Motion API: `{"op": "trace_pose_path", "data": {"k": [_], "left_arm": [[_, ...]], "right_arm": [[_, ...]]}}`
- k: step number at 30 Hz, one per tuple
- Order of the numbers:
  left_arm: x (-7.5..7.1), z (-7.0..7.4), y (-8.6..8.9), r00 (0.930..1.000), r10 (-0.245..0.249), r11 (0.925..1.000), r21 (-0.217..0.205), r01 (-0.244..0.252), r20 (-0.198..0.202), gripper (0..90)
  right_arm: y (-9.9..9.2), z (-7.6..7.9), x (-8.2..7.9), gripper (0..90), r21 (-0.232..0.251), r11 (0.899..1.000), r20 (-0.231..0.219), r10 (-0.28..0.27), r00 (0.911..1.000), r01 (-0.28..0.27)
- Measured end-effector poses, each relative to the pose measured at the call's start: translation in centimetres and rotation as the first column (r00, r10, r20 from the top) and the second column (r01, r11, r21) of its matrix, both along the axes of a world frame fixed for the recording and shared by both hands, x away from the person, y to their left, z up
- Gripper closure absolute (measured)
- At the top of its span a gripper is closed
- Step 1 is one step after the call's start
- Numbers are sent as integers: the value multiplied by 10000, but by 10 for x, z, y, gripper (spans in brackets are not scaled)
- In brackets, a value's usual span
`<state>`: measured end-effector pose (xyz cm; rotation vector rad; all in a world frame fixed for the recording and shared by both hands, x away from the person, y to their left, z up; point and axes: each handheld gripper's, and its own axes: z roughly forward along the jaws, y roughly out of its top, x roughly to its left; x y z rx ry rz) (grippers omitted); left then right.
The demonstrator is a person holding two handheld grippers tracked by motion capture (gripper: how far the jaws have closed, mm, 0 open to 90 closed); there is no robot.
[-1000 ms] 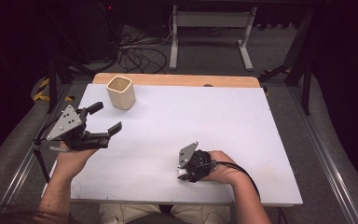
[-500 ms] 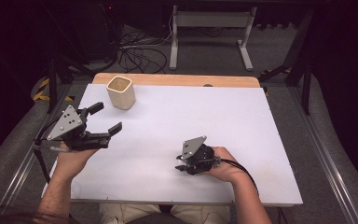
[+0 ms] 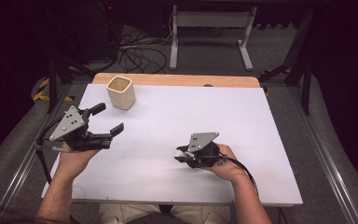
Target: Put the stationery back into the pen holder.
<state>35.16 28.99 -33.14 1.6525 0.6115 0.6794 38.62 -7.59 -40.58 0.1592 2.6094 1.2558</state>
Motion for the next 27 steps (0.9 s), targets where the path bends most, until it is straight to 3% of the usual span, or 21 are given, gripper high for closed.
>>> {"op": "trace_pose_path", "data": {"k": [9, 11, 19, 27], "left_arm": [[1, -3, -5, 9999, -118, 9999, 73, 119, -43, 102], [1, -3, -6, 9999, -147, 9999, 41, 147, -34, 102], [2, -10, -19, 9988, -440, 9988, 202, 444, -201, 103], [3, -16, -29, 9959, -874, 9962, -46, 873, -243, 110]], "right_arm": [[-10, 6, 3, 653, 1314, 9899, 11, -542, 9985, 536], [-11, 6, 4, 653, 1401, 9884, 48, -600, 9982, 587], [-16, 12, 3, 653, 2149, 9698, 399, -1269, 9911, 1155], [-20, 17, 2, 654, 2752, 9490, 614, -1773, 9822, 1541]]}}
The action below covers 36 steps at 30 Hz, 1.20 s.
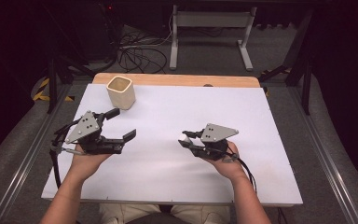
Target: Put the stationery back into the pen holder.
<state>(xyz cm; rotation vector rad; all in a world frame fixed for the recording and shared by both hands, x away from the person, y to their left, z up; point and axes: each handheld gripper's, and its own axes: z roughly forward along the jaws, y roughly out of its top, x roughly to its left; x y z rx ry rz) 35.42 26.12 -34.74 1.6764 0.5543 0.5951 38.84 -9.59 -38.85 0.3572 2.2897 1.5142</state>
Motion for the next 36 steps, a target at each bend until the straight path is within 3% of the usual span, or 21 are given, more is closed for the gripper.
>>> {"op": "trace_pose_path", "data": {"k": [10, 15, 19, 29, 36], "left_arm": [[0, -10, -16, 9995, -300, 9995, 97, 300, 27, 112], [1, -15, -21, 9992, -387, 9992, -116, 388, 81, 112], [2, -19, -26, 9990, -445, 9987, -266, 445, 15, 114], [2, -29, -44, 9966, -800, 9967, -167, 797, -212, 121], [3, -33, -55, 9946, -1008, 9946, -293, 1000, -267, 126]], "right_arm": [[-6, 6, -1, 654, 521, 9977, 341, -452, 9984, 434], [-7, 8, -3, 653, 681, 9958, 574, -643, 9963, 604], [-8, 9, -3, 653, 838, 9941, 604, -736, 9955, 685], [-8, 13, -4, 653, 1373, 9883, 578, -755, 9955, 670], [-6, 16, -3, 653, 1834, 9798, 553, -914, 9943, 798]]}}
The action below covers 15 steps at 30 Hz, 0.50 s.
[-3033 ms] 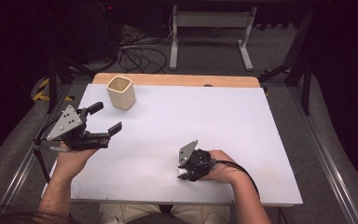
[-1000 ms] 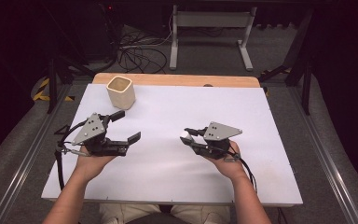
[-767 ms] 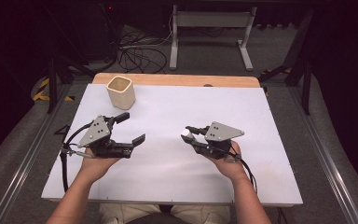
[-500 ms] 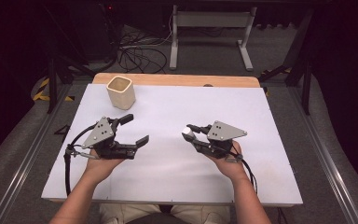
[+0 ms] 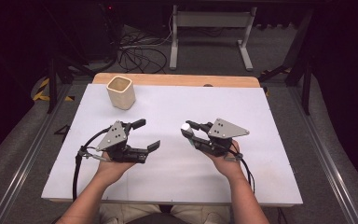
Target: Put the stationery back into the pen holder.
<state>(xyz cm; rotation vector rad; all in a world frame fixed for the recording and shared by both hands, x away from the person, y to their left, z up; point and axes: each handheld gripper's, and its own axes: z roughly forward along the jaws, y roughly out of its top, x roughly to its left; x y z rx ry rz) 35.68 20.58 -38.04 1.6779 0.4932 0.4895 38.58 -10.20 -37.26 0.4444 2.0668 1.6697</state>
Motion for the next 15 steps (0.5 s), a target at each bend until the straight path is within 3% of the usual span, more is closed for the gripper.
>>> {"op": "trace_pose_path", "data": {"k": [9, 15], "left_arm": [[3, -5, -14, 9995, -252, 9992, -325, 245, -207, 183], [3, -9, -32, 9986, -523, 9986, -116, 522, -101, 196]], "right_arm": [[1, 2, 0, 653, 304, 9995, 22, -30, 10000, 29], [2, 5, -1, 653, 590, 9983, 76, -7, 10000, 3]]}}
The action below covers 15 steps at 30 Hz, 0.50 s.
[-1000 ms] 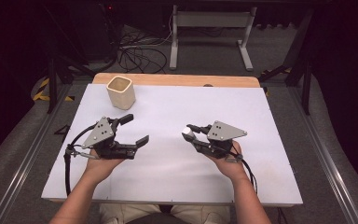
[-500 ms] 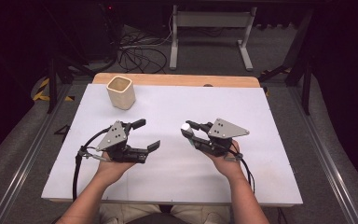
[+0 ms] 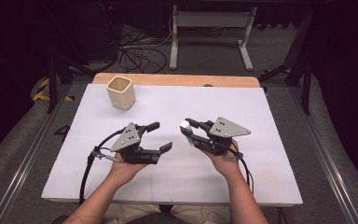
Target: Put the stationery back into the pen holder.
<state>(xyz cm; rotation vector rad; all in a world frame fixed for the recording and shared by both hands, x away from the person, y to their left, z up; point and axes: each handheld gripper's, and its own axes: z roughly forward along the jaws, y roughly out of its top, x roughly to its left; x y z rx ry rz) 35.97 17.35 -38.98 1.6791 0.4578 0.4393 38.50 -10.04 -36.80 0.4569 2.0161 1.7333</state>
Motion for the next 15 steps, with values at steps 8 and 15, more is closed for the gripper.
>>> {"op": "trace_pose_path", "data": {"k": [8, 15], "left_arm": [[1, -4, -12, 10000, -62, 10000, -10, 62, -10, 223], [3, -5, -19, 9999, 85, 9998, -177, -83, 96, 233]], "right_arm": [[1, 2, -2, 653, 231, 9997, 50, 79, 10000, -80], [2, 4, -2, 653, 395, 9991, 128, 133, 9998, -138]]}}
